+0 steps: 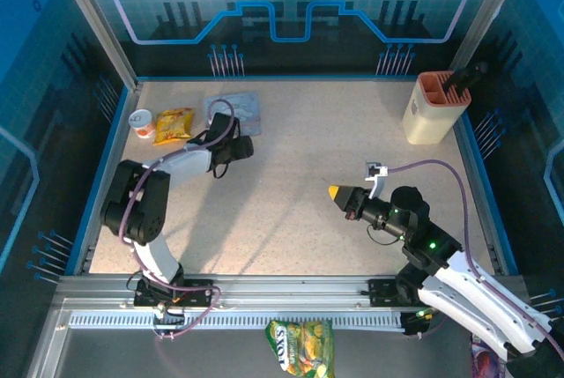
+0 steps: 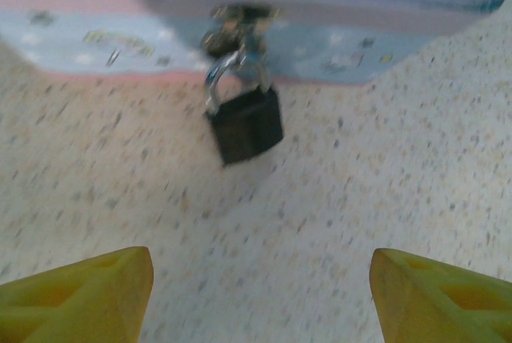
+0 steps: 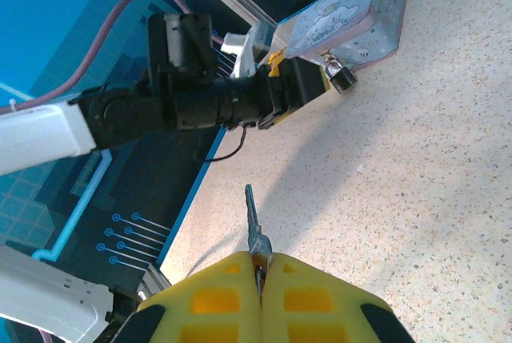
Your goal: Unlock the padlock with the key
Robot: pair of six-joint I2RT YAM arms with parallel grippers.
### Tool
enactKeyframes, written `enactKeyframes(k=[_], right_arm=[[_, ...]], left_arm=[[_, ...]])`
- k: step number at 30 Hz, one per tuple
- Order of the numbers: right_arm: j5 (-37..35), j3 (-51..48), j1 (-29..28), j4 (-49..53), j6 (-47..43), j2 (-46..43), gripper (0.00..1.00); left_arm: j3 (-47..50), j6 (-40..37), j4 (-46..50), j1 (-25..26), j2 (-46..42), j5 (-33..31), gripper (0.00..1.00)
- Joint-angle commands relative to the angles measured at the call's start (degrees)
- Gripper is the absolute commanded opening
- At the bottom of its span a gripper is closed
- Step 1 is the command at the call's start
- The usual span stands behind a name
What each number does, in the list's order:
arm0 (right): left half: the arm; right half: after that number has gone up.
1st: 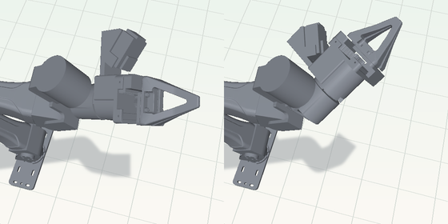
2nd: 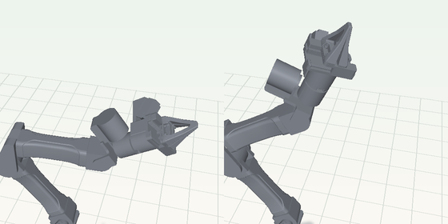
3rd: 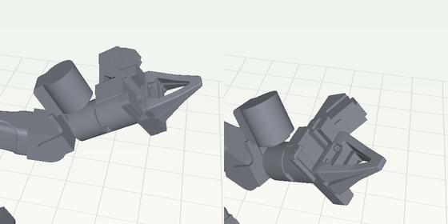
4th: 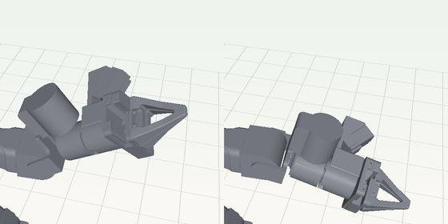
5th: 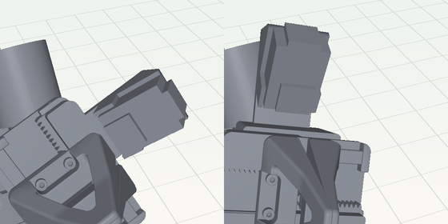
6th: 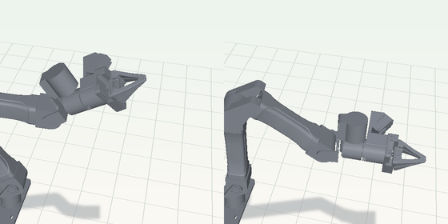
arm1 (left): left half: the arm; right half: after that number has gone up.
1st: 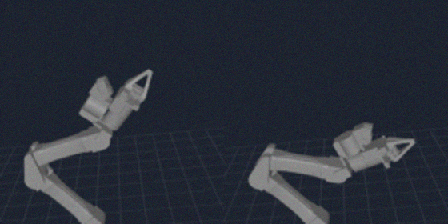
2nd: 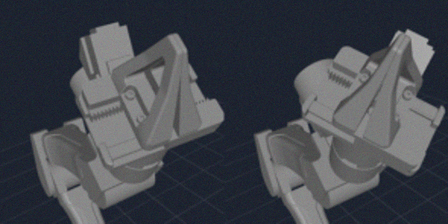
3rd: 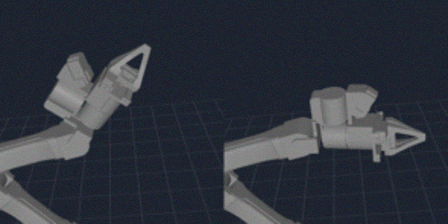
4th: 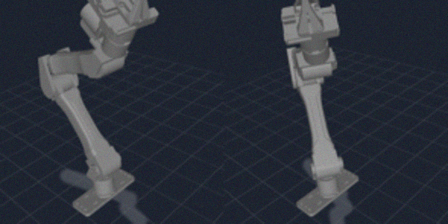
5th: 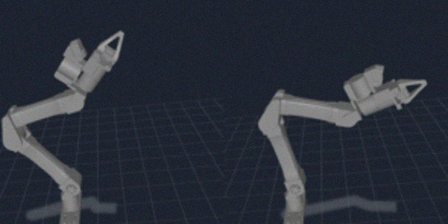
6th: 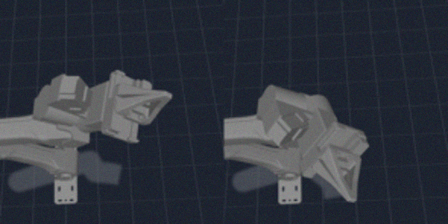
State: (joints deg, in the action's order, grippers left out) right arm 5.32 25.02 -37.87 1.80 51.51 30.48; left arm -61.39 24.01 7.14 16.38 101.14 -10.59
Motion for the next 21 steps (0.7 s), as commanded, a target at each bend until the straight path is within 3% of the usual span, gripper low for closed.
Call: enactKeyframes(k=[1, 8, 16, 21], right_arm=[[-0.6, -1.4, -0.5, 1.2, -0.9, -0.8, 0.0], [-0.6, -1.5, -0.4, 0.8, -1.0, -0.9, 0.0], [-0.2, -1.9, -0.4, 0.2, -0.9, -0.3, 0.0], [-0.2, -2.1, -0.4, 0.1, -0.9, -0.3, 0.0]], left_arm=[[-6.1, -1.3, 2.6, -0.4, 3.9, -1.8, 0.73], [-16.6, -0.9, 11.4, -0.4, 12.6, -8.4, 0.72], [-21.8, -0.2, 14.2, -0.5, 17.9, -10.2, 0.71], [-24.2, -0.8, 14.8, -1.0, 20.7, -10.0, 0.63]])
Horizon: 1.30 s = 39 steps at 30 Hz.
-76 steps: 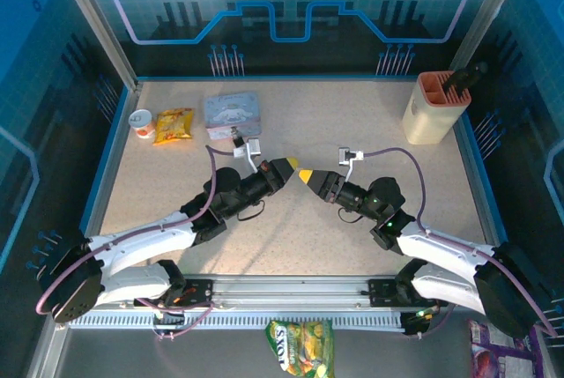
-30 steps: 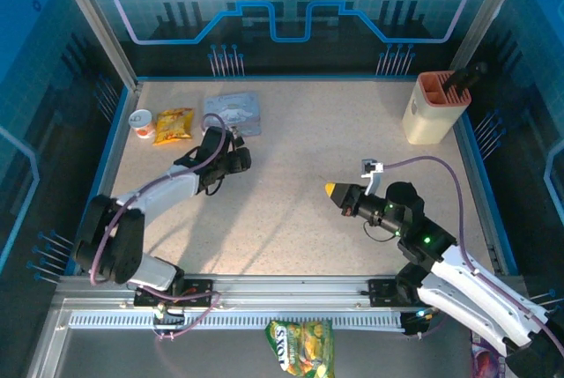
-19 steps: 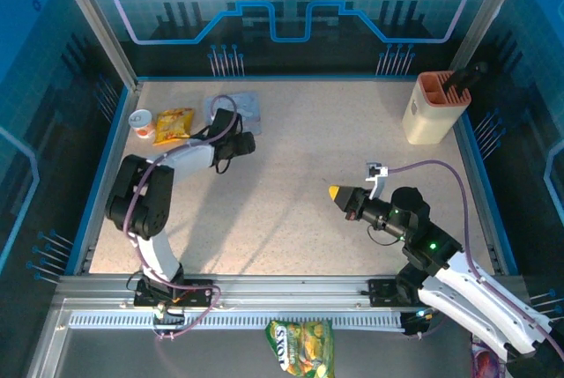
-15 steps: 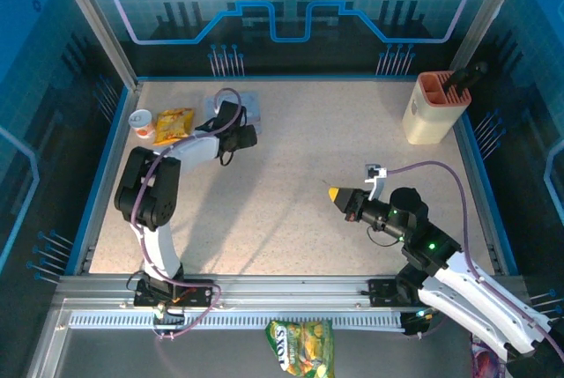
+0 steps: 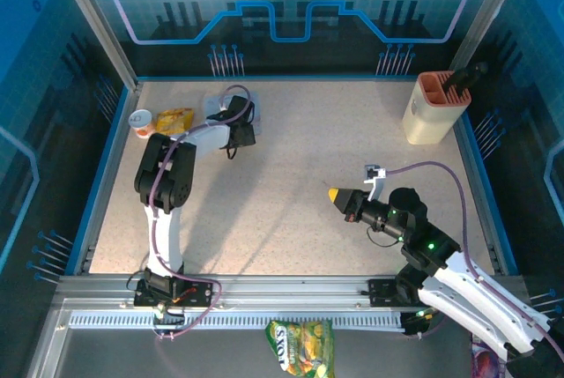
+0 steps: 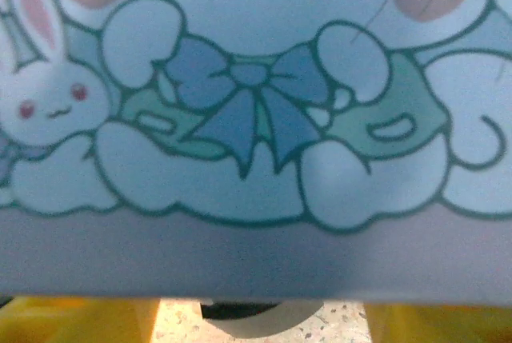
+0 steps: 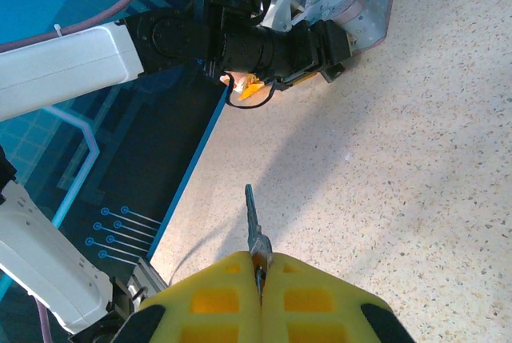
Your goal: Unlock the padlock with the key
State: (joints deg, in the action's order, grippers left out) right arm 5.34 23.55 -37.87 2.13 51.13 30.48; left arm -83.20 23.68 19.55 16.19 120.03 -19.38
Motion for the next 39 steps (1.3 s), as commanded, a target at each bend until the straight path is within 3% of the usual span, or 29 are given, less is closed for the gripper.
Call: enactKeyframes(k=[1, 11, 17, 25, 30, 39], right_arm=[[-0.3, -0.9, -0.4, -0.2, -0.4, -0.3, 0.0], [-0.5, -1.4, -0.4, -0.8, 0.3, -0.3, 0.0], [-1.1, -1.9, -0.4, -1.0, 1.0, -0.2, 0.0], [-2.3, -1.3, -0.4, 0.9, 0.8, -0.2, 0.0], [-5.2, -2.0, -0.2, 3.8, 1.3, -0.9, 0.0], [-6.0, -3.0, 1.1, 5.3, 1.6, -1.6, 0.0]], left_arm=[[-3.1, -0.5, 2.8, -0.9, 2.4, -1.1, 0.61], [-3.7, -1.3, 2.8, -1.3, 3.3, -0.2, 0.35], [-1.3, -1.7, 1.2, -1.3, 1.6, 1.5, 0.25], [4.3, -2.9, -0.4, 0.6, -3.1, 3.8, 0.21], [6.6, -1.6, 3.6, 3.7, -6.9, 4.9, 0.22], [10.9, 7.9, 11.0, 14.6, -11.8, 5.3, 0.21]])
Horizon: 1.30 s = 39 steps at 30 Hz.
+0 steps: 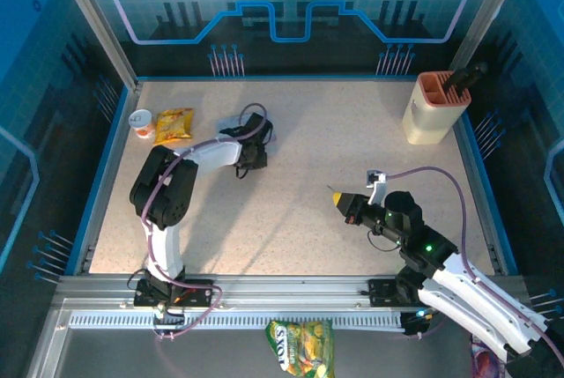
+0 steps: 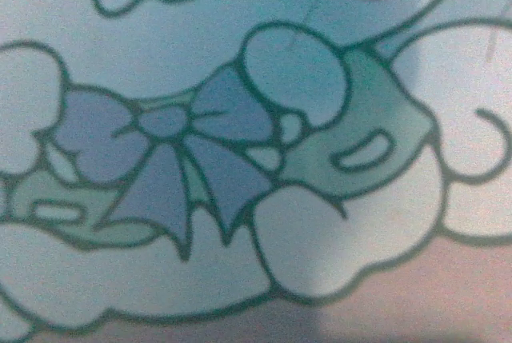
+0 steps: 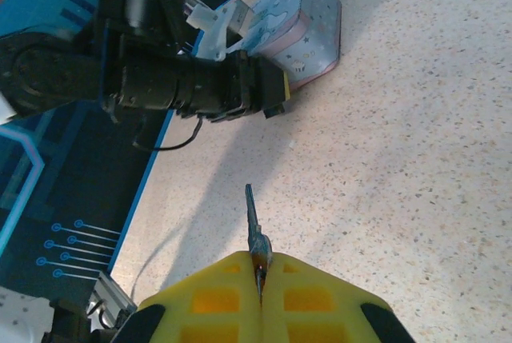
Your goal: Unlock the padlock with the key
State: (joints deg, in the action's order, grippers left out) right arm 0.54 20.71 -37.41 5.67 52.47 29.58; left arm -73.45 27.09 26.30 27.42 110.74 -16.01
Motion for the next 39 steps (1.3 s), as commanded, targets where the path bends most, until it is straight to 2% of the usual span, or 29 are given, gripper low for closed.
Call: enactKeyframes(k=[1, 9, 15, 18, 22, 27, 30, 33, 39], right_arm=[[-1.2, 0.1, 0.7, 2.3, 0.0, -0.8, 0.0], [-1.2, -0.3, 1.6, 4.7, -0.7, -2.5, 0.0], [-0.9, -0.6, 2.1, 3.9, -0.3, -2.2, 0.0], [-0.5, 0.0, 2.2, 4.3, -0.5, -1.9, 0.0], [-0.7, 0.9, 2.2, 6.0, -0.5, -2.3, 0.0], [-0.5, 1.1, 2.4, 6.1, -0.9, -1.4, 0.0], [0.1, 1.2, 2.4, 5.3, -0.4, -0.4, 0.0], [1.3, 1.2, 2.3, 4.3, -0.4, 0.3, 0.0], [2.2, -0.2, 2.0, 3.0, 1.4, 0.3, 0.0]], left_arm=[[1.4, 5.8, 4.8, 5.0, -2.5, 2.0, 0.21], [4.0, 14.0, 5.2, 14.1, -3.7, 1.9, 0.19], [7.2, 14.7, 0.4, 15.0, -4.6, 3.0, 0.23], [10.4, 12.3, -3.5, 15.0, -7.2, 3.0, 0.41], [19.9, 4.9, -13.1, 15.3, -18.1, 4.8, 0.68], [35.2, -2.0, -28.0, 13.9, -30.3, 11.6, 0.73], [45.0, 0.6, -41.8, 8.2, -34.0, 20.0, 0.75], [49.6, 2.7, -52.9, 2.6, -32.3, 28.1, 0.72], [48.7, 1.5, -61.7, 0.0, -23.8, 33.8, 0.69]])
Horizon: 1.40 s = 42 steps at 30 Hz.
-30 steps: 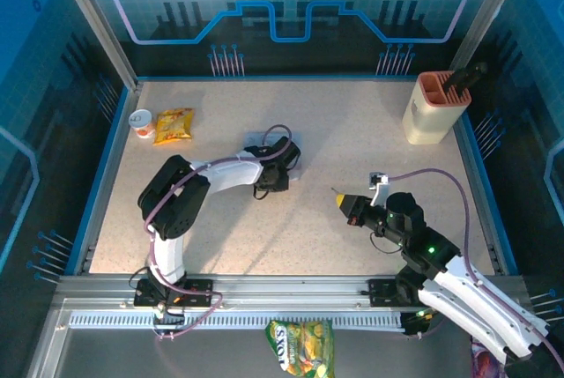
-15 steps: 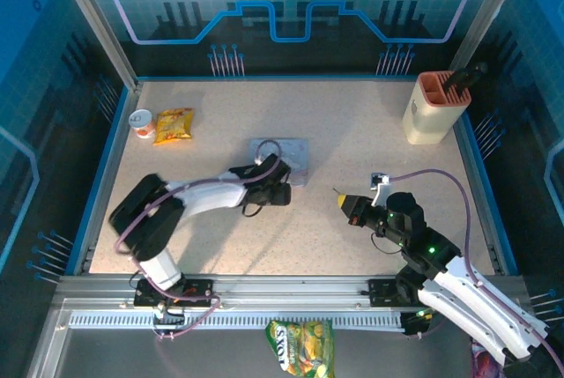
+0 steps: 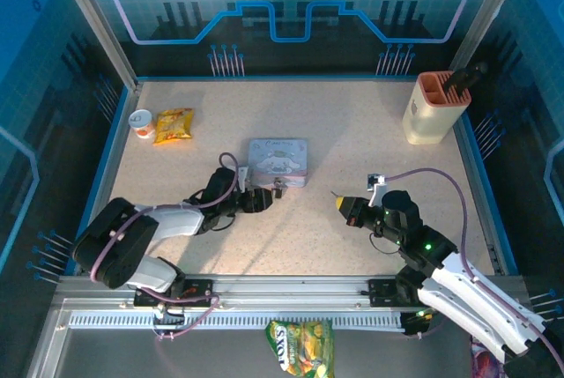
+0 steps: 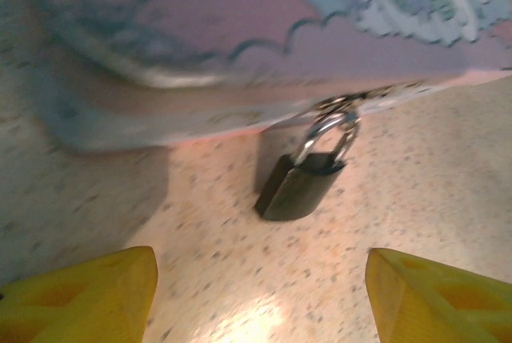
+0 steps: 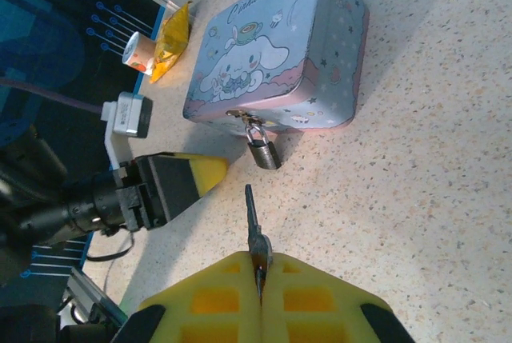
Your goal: Unlock the padlock with the key
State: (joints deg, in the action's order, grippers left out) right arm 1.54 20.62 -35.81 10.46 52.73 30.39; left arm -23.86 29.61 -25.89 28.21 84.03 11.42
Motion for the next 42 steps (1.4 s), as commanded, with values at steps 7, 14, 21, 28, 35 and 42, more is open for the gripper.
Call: enactKeyframes(k=[7, 14, 21, 28, 35, 42], right_arm=[[0.0, -1.9, -1.0, -2.3, 2.5, -3.0, 0.0], [0.2, -1.9, -1.1, -2.9, 2.2, -2.7, 0.0], [0.1, -3.0, -1.4, -4.0, 2.7, -2.8, 0.0], [0.3, -3.5, -1.4, -5.3, 3.0, -2.1, 0.0], [0.7, -3.6, -1.6, -6.1, 3.2, -1.7, 0.0], [0.2, -4.3, -2.4, -7.4, 4.2, -1.0, 0.0]], left_arm=[[-1.5, -0.7, -14.4, -1.0, 9.1, 4.4, 0.64], [-4.2, -0.7, -15.4, -0.8, 13.9, 3.5, 0.58], [-6.7, -0.3, -14.6, 0.4, 16.2, 2.6, 0.5], [-8.2, 1.4, -13.8, 1.6, 17.8, 2.3, 0.36], [-7.0, 1.7, -13.4, 2.1, 17.4, 2.7, 0.26], [-5.4, 2.6, -13.9, 2.5, 15.3, 2.0, 0.19]])
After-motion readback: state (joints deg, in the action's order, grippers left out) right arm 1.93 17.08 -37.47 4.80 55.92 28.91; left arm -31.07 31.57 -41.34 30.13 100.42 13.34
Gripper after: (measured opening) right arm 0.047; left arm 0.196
